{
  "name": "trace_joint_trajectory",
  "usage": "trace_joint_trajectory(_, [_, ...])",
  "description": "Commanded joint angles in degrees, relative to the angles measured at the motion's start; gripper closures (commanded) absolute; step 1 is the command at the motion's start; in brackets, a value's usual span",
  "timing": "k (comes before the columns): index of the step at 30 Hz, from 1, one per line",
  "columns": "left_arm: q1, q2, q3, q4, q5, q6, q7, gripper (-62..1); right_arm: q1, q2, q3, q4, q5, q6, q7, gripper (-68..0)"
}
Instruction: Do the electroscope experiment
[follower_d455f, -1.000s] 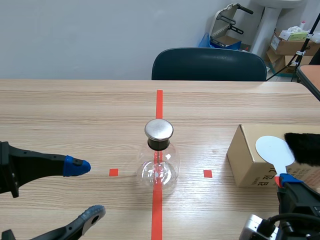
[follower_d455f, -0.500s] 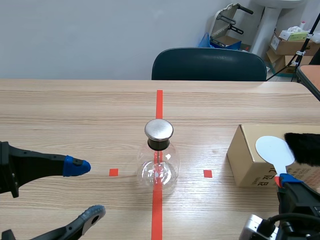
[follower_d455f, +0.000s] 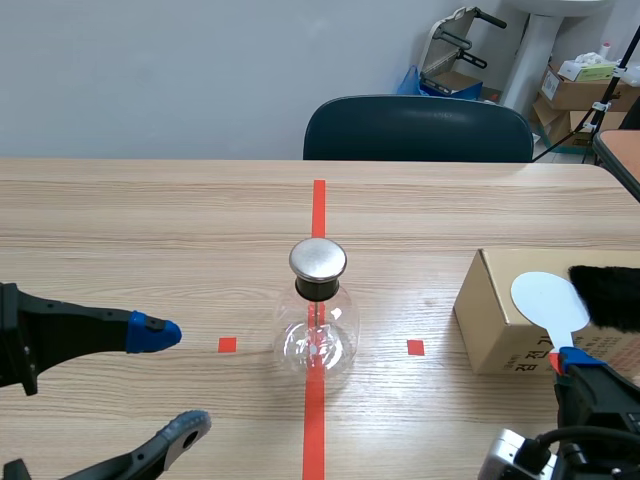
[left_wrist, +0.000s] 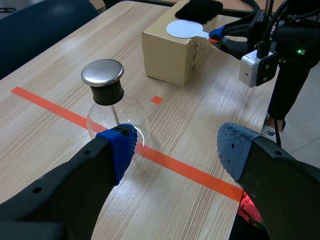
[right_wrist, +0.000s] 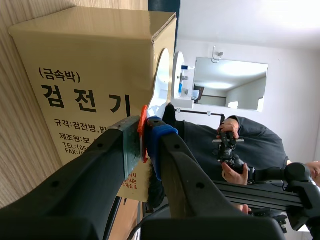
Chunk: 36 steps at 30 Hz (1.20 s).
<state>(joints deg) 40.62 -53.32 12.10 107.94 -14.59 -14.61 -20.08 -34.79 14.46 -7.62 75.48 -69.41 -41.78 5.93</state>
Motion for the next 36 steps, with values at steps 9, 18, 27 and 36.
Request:
trace_joint_trajectory(9, [0.1, 0.8, 0.2, 0.0, 3.1, 1.4, -0.2, -7.5, 0.5, 0.3, 0.5, 0.5, 0.4, -3.1, -0.1, -0.6])
trace_joint_trajectory(18, [-5.6, 1.5, 3.5, -5.3, 3.7, 3.4, -2.0, -6.6, 0.5, 0.3, 0.6, 0.9, 0.8, -3.1, -0.9, -0.6])
trace_joint_trajectory(27, [-17.9, 6.3, 12.3, -16.7, 3.7, 3.4, -2.0, -6.5, 0.4, 0.5, 1.5, 9.3, 0.0, -3.1, -3.1, -0.6])
trace_joint_trajectory(36, [-28.7, 10.8, 18.1, -28.5, 3.7, 3.4, -2.0, -6.6, 2.3, 0.9, -4.8, 12.3, -5.3, -3.1, -7.6, -0.6])
